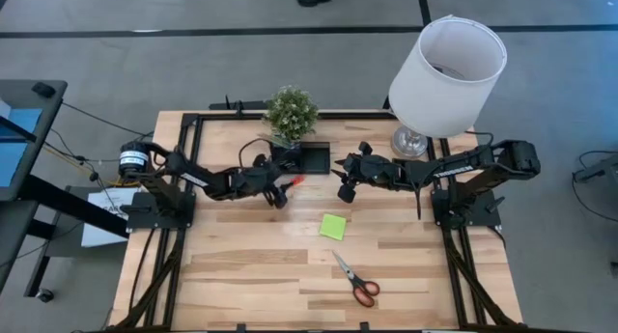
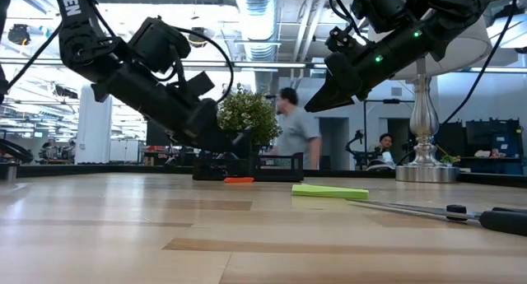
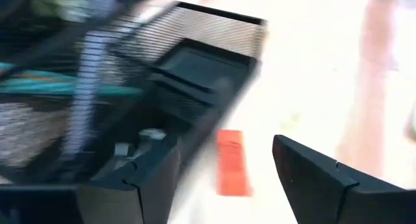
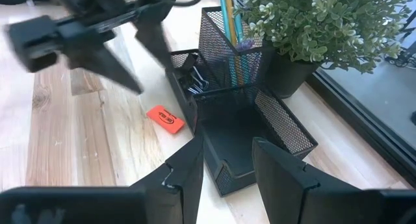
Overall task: Pick and place office supplies into organizer
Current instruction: Put the orange eraser into the black organizer
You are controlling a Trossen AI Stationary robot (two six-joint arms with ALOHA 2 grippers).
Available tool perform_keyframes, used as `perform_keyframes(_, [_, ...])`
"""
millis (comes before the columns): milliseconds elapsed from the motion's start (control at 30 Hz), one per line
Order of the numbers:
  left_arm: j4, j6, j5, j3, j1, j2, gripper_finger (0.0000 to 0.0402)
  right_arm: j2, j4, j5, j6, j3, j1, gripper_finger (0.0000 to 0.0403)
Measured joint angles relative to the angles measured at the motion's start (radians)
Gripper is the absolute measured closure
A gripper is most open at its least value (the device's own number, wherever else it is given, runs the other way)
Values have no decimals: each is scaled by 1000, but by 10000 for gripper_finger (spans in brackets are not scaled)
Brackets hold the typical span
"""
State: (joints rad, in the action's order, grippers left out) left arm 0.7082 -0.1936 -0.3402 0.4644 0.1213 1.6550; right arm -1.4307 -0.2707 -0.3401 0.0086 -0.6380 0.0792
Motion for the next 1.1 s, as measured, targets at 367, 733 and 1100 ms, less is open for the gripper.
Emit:
perform_keyframes(367, [-35,-37,113,0,-94,0,193,0,0,0,0,0,0,276])
perform_keyframes(733, [-203,-84,-22,1,-144,-1,195,0,0,0,0,0,0,276])
perform_keyframes(1100, [-92,-105,-47,-4,-138,83,196,0,0,0,0,0,0,276])
